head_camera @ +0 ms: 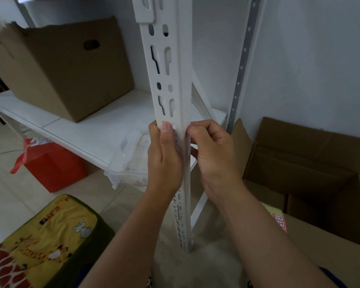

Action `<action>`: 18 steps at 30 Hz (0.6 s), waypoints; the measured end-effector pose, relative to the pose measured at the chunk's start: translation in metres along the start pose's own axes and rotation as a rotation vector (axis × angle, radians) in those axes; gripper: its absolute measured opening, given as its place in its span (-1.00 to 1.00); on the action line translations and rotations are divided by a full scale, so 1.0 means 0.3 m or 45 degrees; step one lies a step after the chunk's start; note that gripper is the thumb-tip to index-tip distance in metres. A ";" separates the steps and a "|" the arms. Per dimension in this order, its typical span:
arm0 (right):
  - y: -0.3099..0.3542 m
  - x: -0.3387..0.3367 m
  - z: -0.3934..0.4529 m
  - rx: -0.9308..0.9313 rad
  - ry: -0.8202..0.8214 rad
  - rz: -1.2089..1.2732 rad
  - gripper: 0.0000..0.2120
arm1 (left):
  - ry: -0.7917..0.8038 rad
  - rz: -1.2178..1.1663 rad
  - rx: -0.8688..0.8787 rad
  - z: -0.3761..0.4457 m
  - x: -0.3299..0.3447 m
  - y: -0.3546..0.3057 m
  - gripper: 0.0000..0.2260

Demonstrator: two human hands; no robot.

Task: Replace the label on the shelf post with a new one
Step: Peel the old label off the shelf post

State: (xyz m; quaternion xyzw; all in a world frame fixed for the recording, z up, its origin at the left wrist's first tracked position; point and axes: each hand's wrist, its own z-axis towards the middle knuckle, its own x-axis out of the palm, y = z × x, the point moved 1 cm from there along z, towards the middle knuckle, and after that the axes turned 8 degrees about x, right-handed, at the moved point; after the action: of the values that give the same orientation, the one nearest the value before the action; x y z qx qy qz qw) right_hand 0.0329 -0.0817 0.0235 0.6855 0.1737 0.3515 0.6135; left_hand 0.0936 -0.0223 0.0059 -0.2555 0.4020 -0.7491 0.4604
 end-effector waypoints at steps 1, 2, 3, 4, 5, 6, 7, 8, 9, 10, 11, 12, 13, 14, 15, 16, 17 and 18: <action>0.002 0.000 0.000 0.002 -0.002 0.007 -0.89 | -0.002 -0.001 0.000 0.000 0.001 0.001 -0.67; 0.004 0.002 0.001 0.011 -0.009 0.007 -0.89 | -0.003 0.001 -0.001 0.000 -0.001 0.002 -0.66; 0.003 0.002 0.002 0.024 -0.017 0.002 -0.89 | -0.003 0.007 -0.001 0.001 -0.001 0.003 -0.65; 0.001 0.001 0.004 0.043 -0.019 0.003 -0.89 | -0.004 0.013 0.000 0.001 0.000 0.004 -0.65; -0.003 0.000 0.005 0.063 -0.021 0.011 -0.89 | -0.005 0.014 0.002 0.001 -0.001 0.004 -0.66; -0.008 0.000 0.004 0.071 -0.024 0.025 -0.88 | -0.005 0.013 0.005 0.001 -0.002 0.003 -0.67; -0.015 -0.002 0.003 0.062 -0.035 0.049 -0.88 | -0.004 0.015 0.010 0.000 -0.002 0.003 -0.68; -0.020 -0.003 -0.002 0.039 -0.044 0.075 -0.88 | -0.003 0.016 0.011 0.000 -0.005 0.004 -0.69; -0.024 -0.003 -0.009 -0.017 -0.055 0.061 -0.89 | -0.004 0.012 0.005 0.001 -0.008 0.007 -0.69; -0.027 -0.005 -0.019 -0.128 -0.066 -0.013 -0.88 | -0.002 0.003 -0.006 0.002 -0.010 0.009 -0.68; -0.029 -0.005 -0.029 -0.286 -0.070 -0.135 -0.87 | 0.002 -0.004 -0.014 0.004 -0.010 0.014 -0.68; -0.032 -0.003 -0.038 -0.457 -0.074 -0.271 -0.87 | 0.005 -0.002 -0.012 0.005 -0.009 0.017 -0.69; -0.039 -0.004 -0.043 -0.619 -0.108 -0.403 -0.88 | 0.006 0.009 -0.003 0.007 -0.008 0.020 -0.72; -0.050 -0.006 -0.044 -0.757 -0.170 -0.514 -0.88 | 0.009 0.023 0.008 0.008 -0.007 0.020 -0.74; -0.062 -0.009 -0.042 -0.870 -0.241 -0.607 -0.87 | 0.009 0.032 0.018 0.009 -0.006 0.021 -0.76; -0.069 -0.011 -0.041 -0.956 -0.305 -0.677 -0.85 | 0.004 0.030 0.029 0.010 -0.005 0.021 -0.77; -0.076 -0.014 -0.039 -1.019 -0.360 -0.729 -0.84 | -0.004 0.020 0.037 0.010 -0.004 0.023 -0.77; -0.078 -0.016 -0.039 -1.067 -0.397 -0.764 -0.84 | -0.013 0.010 0.041 0.009 -0.003 0.023 -0.76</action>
State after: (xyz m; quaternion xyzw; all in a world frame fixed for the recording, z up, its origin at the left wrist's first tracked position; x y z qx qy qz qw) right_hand 0.0260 -0.0721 -0.0002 0.3462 0.1137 0.0940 0.9265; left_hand 0.0994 -0.0243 0.0016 -0.2501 0.3887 -0.7523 0.4694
